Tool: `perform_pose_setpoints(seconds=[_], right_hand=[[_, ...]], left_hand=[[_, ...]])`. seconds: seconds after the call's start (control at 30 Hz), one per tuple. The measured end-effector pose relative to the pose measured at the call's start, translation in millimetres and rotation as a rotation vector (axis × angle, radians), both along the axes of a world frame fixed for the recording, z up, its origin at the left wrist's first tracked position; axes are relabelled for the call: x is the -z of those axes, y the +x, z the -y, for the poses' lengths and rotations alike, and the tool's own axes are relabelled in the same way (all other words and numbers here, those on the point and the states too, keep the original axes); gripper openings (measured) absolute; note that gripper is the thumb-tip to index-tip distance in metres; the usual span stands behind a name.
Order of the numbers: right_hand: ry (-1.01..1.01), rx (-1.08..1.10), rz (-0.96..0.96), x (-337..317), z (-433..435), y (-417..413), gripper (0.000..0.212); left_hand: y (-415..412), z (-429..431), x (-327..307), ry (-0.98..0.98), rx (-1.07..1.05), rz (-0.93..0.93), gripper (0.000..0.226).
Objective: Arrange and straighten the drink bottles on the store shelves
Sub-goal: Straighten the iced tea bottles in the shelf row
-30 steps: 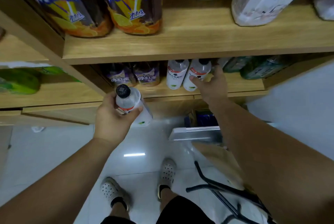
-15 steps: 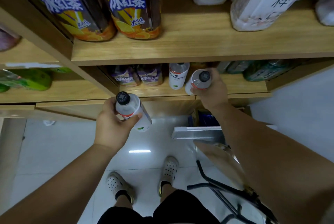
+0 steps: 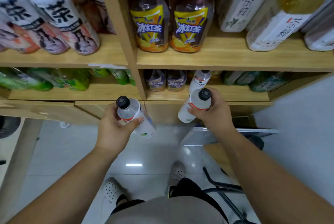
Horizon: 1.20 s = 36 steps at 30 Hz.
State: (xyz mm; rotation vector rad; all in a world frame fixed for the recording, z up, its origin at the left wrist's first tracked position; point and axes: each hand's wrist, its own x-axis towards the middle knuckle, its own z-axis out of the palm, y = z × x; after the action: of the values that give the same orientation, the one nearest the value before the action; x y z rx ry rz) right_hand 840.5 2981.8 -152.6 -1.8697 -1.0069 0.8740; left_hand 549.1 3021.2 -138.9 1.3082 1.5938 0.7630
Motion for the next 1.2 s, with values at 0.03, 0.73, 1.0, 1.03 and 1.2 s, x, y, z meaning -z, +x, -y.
perform_pose_setpoints(seconds=[0.03, 0.73, 1.0, 1.03, 1.2], right_hand=[[0.007, -0.005, -0.009, -7.4, -0.6, -17.3, 0.066], [0.133, -0.331, -0.213, -132.6, -90.2, -433.9, 0.053], [0.27, -0.461, -0.188, -167.5, -184.5, -528.6, 0.055], [0.278, -0.472, -0.174, -169.4, -196.4, -537.6, 0.056], [0.279, -0.514, -0.118, -174.0, -257.6, -569.1, 0.055]], left_hand=[[-14.8, 0.4, -2.8, -0.006, 0.0, 0.017, 0.057], [-450.2, -15.6, -110.6, 0.155, -0.372, 0.059, 0.046], [-508.5, -73.8, -130.6, 0.224, -0.448, 0.019, 0.05], [-513.2, -86.9, -132.9, 0.231, -0.441, 0.021, 0.052], [-527.4, -166.7, -144.6, 0.29, -0.352, -0.016, 0.053]])
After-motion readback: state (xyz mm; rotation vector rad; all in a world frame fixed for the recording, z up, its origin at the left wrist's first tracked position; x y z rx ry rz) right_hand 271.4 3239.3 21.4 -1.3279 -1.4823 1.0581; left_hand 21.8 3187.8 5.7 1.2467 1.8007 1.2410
